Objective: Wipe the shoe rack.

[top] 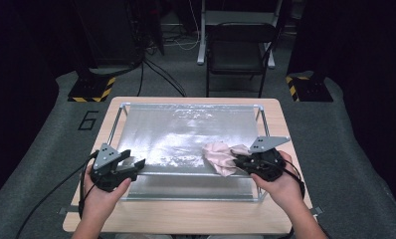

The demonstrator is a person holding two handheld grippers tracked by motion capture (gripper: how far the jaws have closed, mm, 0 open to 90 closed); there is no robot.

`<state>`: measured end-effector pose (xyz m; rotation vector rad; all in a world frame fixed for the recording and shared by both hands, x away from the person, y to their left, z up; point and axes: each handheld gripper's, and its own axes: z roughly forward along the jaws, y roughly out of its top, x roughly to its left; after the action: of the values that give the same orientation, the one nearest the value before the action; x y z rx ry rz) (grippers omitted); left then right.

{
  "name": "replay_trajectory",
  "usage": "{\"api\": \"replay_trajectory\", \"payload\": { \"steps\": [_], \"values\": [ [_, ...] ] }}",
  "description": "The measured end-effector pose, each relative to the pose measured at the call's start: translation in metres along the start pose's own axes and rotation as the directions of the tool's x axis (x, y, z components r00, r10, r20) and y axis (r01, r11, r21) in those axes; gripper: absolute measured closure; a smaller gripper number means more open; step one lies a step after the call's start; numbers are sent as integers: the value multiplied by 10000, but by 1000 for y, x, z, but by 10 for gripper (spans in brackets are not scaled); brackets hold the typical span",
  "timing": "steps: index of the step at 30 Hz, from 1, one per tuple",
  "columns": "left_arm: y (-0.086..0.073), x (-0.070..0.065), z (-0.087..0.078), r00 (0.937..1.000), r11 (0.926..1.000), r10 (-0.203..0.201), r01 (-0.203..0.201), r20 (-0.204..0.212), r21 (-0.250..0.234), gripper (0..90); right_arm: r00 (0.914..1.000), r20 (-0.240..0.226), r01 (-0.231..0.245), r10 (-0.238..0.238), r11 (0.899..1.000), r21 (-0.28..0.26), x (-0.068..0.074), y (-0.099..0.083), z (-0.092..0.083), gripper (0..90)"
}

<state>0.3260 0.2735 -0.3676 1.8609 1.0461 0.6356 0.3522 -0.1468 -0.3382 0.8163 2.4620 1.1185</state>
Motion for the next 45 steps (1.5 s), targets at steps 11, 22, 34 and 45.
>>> {"api": "replay_trajectory", "payload": {
  "steps": [11,22,34,45],
  "values": [
    [-1,1,0,9997,9998,-203,204,114,-56,405,9999,-103,-45,44,10000,-47,6,3,4,858],
    [-2,0,1,9997,9997,-205,206,95,-112,404,9995,-258,171,-175,9998,-139,18,11,14,858],
    [-3,1,1,9998,9997,-193,195,87,-149,404,9990,310,-311,315,9994,-151,-5,-15,-16,858],
    [-3,2,1,9996,9994,-286,287,65,-202,404,9959,506,-717,744,9960,-534,-14,-27,-22,860]
  ]
}}
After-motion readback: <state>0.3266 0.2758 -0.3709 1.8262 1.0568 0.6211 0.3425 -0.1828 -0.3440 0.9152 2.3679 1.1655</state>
